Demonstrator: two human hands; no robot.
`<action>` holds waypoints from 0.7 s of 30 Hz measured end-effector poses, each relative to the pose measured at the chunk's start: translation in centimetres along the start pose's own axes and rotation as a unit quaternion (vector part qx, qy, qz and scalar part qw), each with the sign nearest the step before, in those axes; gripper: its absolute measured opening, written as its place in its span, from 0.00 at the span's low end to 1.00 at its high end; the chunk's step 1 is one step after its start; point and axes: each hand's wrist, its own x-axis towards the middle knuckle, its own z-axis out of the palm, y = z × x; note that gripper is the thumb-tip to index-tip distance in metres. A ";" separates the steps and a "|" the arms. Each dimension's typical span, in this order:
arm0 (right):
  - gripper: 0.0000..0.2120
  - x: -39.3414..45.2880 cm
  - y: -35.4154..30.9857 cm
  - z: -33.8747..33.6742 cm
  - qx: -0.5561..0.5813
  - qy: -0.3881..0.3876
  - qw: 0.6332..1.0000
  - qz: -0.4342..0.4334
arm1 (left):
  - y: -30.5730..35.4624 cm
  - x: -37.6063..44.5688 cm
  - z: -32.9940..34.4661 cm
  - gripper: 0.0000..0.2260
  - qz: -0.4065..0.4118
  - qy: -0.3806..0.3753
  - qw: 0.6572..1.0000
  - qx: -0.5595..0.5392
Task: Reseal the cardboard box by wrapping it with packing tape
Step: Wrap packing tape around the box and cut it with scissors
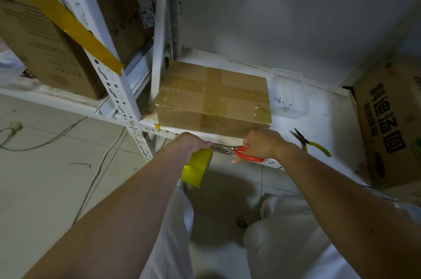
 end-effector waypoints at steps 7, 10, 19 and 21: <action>0.27 -2.0 1.0 -1.5 -0.038 0.018 0.999 -0.026 | 0.2 -0.5 -0.7 0.22 -0.002 -0.009 1.000 -0.016; 0.24 -3.7 1.4 -3.7 0.093 0.025 0.995 -0.030 | 0.0 -0.3 -0.8 0.28 0.008 -0.002 1.000 -0.029; 0.27 -1.3 -3.4 -5.4 -0.006 0.358 0.933 0.021 | 0.0 -0.8 0.1 0.18 0.030 0.011 0.999 -0.028; 0.28 0.1 -4.3 -4.6 -0.013 0.345 0.938 0.020 | 0.1 -0.7 0.1 0.19 0.035 0.013 0.999 -0.037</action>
